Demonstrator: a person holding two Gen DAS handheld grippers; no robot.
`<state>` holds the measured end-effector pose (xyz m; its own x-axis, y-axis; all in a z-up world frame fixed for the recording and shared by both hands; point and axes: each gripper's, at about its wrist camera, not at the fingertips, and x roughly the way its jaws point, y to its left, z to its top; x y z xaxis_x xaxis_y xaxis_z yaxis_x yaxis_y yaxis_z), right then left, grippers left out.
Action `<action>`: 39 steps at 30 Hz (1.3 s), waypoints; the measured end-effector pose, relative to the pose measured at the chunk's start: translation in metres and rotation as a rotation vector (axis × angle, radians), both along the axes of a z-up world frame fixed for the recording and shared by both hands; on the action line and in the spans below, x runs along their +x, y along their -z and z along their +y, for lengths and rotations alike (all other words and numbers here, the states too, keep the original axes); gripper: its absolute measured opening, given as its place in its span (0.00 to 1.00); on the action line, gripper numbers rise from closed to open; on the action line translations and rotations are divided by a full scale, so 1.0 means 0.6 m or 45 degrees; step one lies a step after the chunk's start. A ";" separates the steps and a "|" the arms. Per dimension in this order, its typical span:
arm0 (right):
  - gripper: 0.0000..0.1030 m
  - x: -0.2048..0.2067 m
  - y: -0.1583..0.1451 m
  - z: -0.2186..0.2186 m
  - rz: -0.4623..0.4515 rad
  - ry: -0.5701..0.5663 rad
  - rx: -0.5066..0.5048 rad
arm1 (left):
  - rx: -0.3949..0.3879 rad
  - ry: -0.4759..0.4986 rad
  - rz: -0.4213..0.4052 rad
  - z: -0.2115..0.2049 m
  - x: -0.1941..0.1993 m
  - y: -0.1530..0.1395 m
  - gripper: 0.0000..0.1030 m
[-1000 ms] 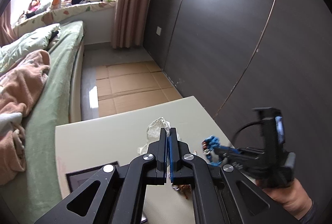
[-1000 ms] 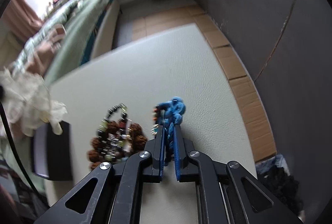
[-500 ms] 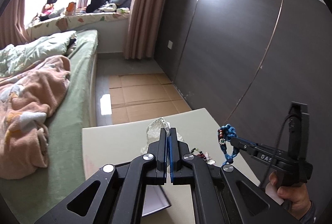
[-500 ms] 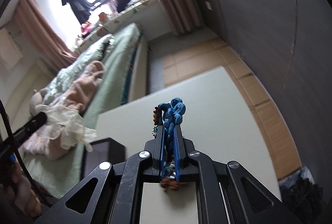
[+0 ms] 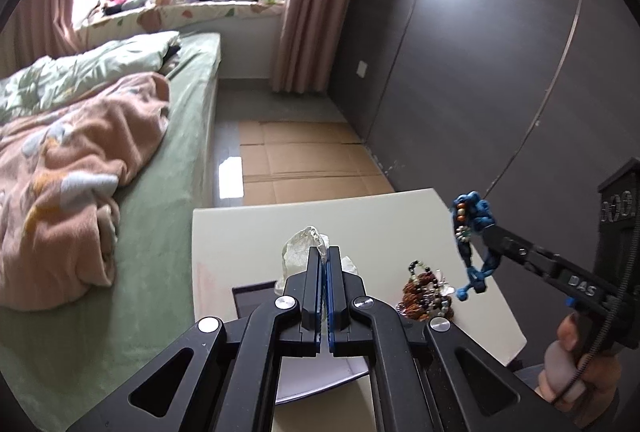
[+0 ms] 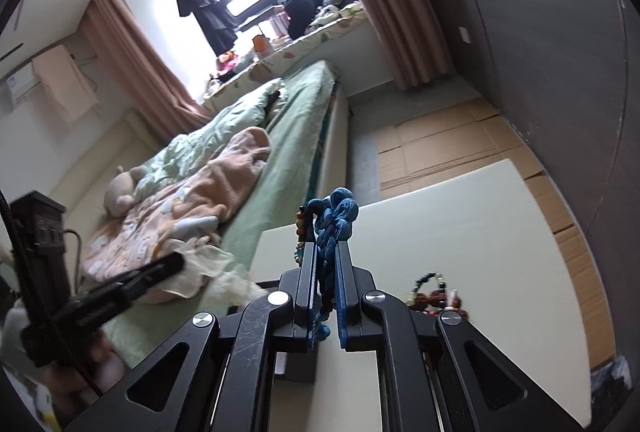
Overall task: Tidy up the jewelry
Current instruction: 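Carry the pouch and blue bracelet over the black box and open both tools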
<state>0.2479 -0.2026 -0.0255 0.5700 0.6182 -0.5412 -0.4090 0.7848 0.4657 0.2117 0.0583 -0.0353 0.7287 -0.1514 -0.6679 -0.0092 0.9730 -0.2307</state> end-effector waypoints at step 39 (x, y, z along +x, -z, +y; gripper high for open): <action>0.79 -0.009 0.060 0.118 0.260 -0.281 -0.046 | -0.109 -0.245 -0.069 0.089 -0.114 0.032 0.87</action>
